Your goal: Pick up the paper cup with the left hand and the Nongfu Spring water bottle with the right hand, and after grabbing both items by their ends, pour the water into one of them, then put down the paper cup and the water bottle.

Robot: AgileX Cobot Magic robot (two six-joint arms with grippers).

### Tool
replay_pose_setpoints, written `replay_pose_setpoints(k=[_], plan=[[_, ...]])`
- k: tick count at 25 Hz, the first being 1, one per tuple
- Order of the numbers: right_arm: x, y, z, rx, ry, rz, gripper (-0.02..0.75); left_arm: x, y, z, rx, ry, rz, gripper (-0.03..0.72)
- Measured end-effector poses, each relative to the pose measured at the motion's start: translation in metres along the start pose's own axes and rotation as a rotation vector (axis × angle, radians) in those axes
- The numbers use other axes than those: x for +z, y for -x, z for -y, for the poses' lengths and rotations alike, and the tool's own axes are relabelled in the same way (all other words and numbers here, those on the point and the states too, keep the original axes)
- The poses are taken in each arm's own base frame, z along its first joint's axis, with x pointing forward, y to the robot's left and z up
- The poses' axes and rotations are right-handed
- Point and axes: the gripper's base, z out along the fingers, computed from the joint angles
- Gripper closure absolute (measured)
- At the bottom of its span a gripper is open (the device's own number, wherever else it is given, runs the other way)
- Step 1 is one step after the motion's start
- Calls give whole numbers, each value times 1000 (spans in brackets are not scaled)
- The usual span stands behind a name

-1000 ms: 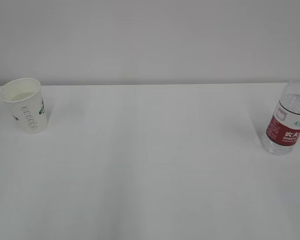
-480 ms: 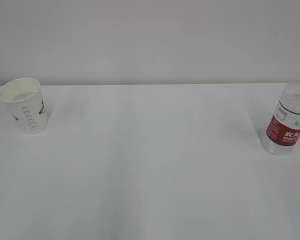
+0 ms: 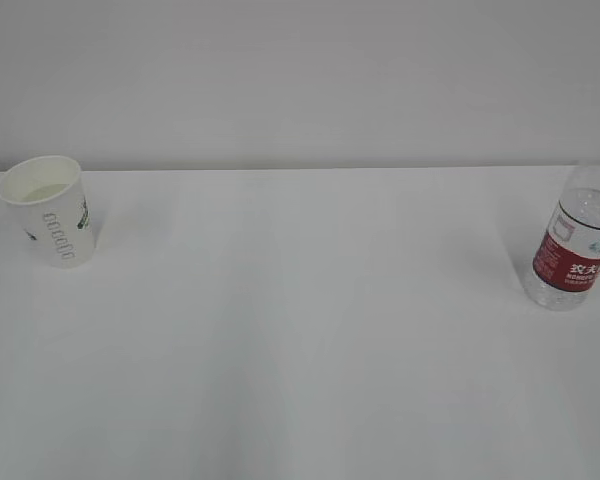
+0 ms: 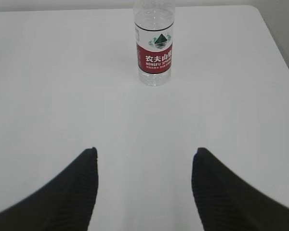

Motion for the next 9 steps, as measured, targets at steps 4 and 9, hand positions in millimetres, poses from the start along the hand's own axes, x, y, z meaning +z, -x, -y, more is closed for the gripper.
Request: replay_pose_setpoints(k=[4,9], plan=[[0,0,0,0,0,0,272,0,0,0,0,0,0,172],[0,0,0,0,0,0,272,0,0,0,0,0,0,172]])
